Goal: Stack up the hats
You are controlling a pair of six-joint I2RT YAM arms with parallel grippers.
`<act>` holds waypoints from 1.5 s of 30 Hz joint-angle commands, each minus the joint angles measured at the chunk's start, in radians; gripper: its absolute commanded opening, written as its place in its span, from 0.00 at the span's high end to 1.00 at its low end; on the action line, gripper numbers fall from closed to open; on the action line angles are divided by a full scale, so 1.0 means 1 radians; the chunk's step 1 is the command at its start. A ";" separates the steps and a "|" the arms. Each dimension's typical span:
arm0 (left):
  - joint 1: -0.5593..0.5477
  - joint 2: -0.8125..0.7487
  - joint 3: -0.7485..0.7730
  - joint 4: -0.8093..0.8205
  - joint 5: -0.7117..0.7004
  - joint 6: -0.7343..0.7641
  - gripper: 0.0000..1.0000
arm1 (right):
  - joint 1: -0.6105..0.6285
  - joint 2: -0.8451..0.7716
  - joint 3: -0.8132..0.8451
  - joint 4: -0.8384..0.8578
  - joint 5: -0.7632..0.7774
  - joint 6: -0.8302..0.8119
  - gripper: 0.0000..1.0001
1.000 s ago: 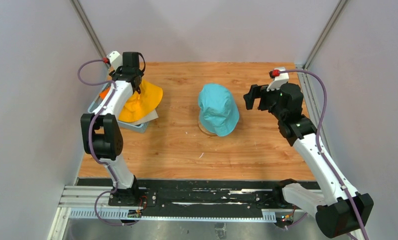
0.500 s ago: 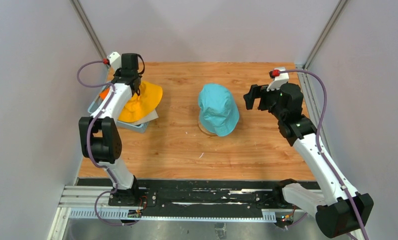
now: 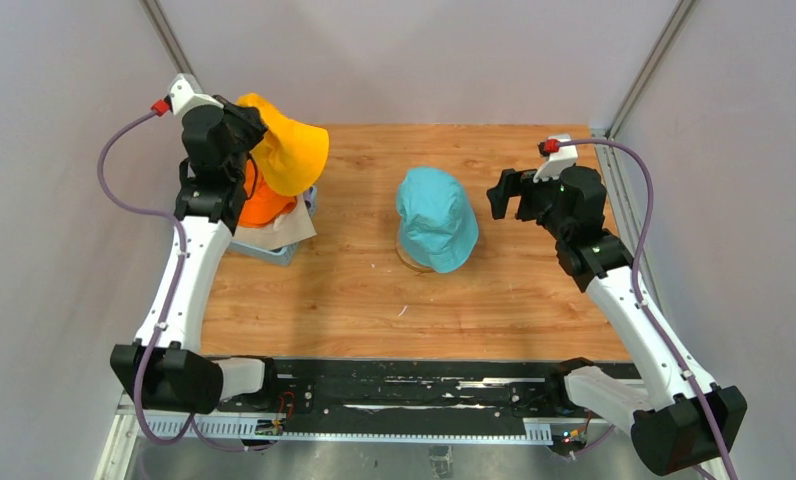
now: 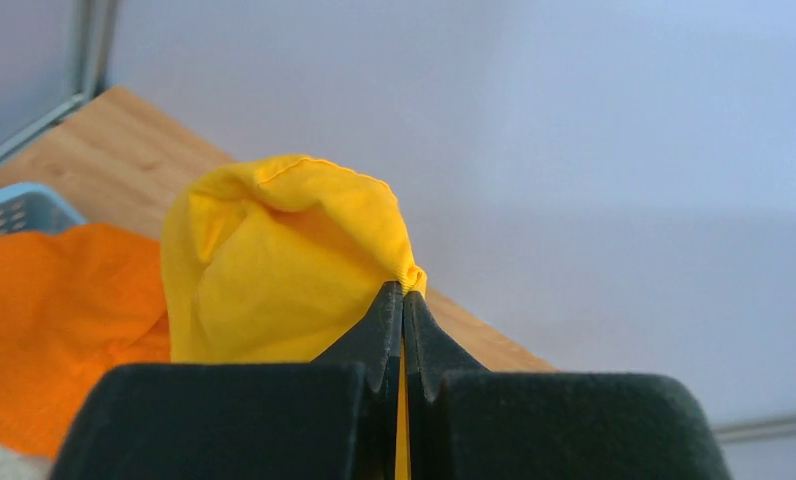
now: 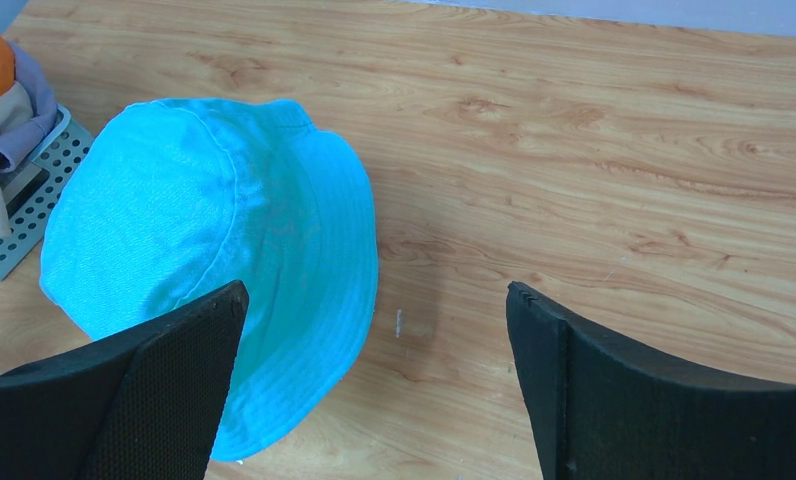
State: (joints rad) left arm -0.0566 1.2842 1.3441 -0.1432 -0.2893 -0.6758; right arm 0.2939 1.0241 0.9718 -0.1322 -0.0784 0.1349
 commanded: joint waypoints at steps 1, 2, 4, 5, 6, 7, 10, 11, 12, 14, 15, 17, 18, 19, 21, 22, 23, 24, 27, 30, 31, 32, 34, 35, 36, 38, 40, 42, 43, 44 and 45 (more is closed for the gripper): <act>-0.006 -0.048 -0.041 0.158 0.251 0.016 1.00 | 0.016 -0.004 0.012 0.014 0.004 0.006 0.01; -0.007 -0.053 -0.041 0.181 0.296 0.016 1.00 | 0.016 -0.006 0.013 0.014 0.005 0.006 0.01; -0.010 -0.050 -0.035 0.222 0.400 0.009 1.00 | 0.016 -0.008 0.012 0.014 0.009 0.006 0.01; -0.013 -0.045 -0.028 0.239 0.446 0.005 1.00 | 0.016 -0.010 0.012 0.013 0.011 0.006 0.01; -0.018 -0.037 -0.019 0.254 0.486 0.001 1.00 | 0.016 -0.011 0.011 0.012 0.013 0.006 0.01; -0.024 -0.028 -0.006 0.262 0.520 -0.003 1.00 | 0.016 -0.015 0.010 0.012 0.016 0.006 0.01; -0.057 0.001 0.022 0.284 0.594 -0.015 1.00 | 0.016 -0.023 0.010 0.012 0.032 0.006 0.01; -0.069 0.008 0.026 0.293 0.611 -0.024 1.00 | 0.016 -0.025 0.009 0.011 0.037 0.005 0.01; -0.080 0.015 0.028 0.303 0.629 -0.035 1.00 | 0.016 -0.025 0.012 0.009 0.042 0.003 0.01; -0.101 0.034 0.043 0.318 0.671 -0.060 1.00 | 0.016 -0.027 0.018 0.001 0.050 0.001 0.01; -0.113 0.045 0.051 0.323 0.691 -0.069 1.00 | 0.016 -0.029 0.021 -0.002 0.053 0.001 0.01; -0.134 0.065 0.070 0.329 0.737 -0.082 1.00 | 0.017 -0.036 0.025 -0.007 0.059 0.002 0.01; -0.145 0.077 0.081 0.334 0.761 -0.085 1.00 | 0.016 -0.041 0.023 -0.006 0.062 0.002 0.01; -0.155 0.087 0.090 0.336 0.781 -0.091 1.00 | 0.016 -0.044 0.022 -0.006 0.067 0.003 0.01; -0.171 0.110 0.107 0.339 0.826 -0.104 1.00 | 0.016 -0.049 0.020 -0.007 0.068 0.005 0.01; -0.178 0.117 0.113 0.340 0.840 -0.109 1.00 | 0.016 -0.051 0.019 -0.007 0.070 0.005 0.01; -0.187 0.125 0.116 0.340 0.849 -0.114 1.00 | 0.017 -0.053 0.019 -0.008 0.071 0.004 0.01; -0.194 0.131 0.116 0.341 0.858 -0.114 1.00 | 0.016 -0.054 0.019 -0.009 0.072 0.003 0.01; -0.218 0.143 0.102 0.340 0.861 -0.109 1.00 | 0.016 -0.057 0.019 -0.008 0.074 0.002 0.01; -0.249 0.152 0.080 0.340 0.858 -0.098 1.00 | 0.016 -0.054 0.017 -0.008 0.075 -0.001 0.01; -0.259 0.156 0.076 0.340 0.856 -0.097 1.00 | 0.016 -0.053 0.017 -0.007 0.076 -0.003 0.01; -0.269 0.161 0.072 0.340 0.854 -0.095 1.00 | 0.017 -0.051 0.015 -0.008 0.078 -0.004 0.01; -0.293 0.169 0.070 0.340 0.849 -0.091 1.00 | 0.016 -0.048 0.012 -0.005 0.079 -0.003 0.01; -0.305 0.173 0.072 0.340 0.848 -0.089 1.00 | 0.016 -0.048 0.010 -0.004 0.079 -0.003 0.01; -0.317 0.177 0.074 0.340 0.845 -0.087 1.00 | 0.016 -0.047 0.009 -0.003 0.079 -0.003 0.01; -0.341 0.184 0.075 0.340 0.841 -0.089 1.00 | 0.017 -0.047 0.005 -0.002 0.083 -0.004 0.01; -0.366 0.192 0.077 0.340 0.835 -0.088 1.00 | 0.017 -0.050 0.003 -0.002 0.087 -0.006 0.01; -0.391 0.198 0.076 0.340 0.834 -0.090 1.00 | 0.016 -0.053 0.002 -0.003 0.093 -0.007 0.01; -0.402 0.202 0.075 0.340 0.832 -0.089 1.00 | 0.017 -0.054 0.001 -0.003 0.097 -0.008 0.01; -0.413 0.204 0.073 0.340 0.828 -0.088 1.00 | 0.016 -0.056 0.000 -0.003 0.101 -0.008 0.01; -0.421 0.206 0.071 0.340 0.825 -0.089 1.00 | 0.016 -0.058 -0.002 -0.004 0.104 -0.008 0.01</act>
State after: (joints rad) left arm -0.4419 1.4853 1.4193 0.1562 0.5339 -0.7708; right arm 0.2943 0.9852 0.9718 -0.1368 -0.0044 0.1345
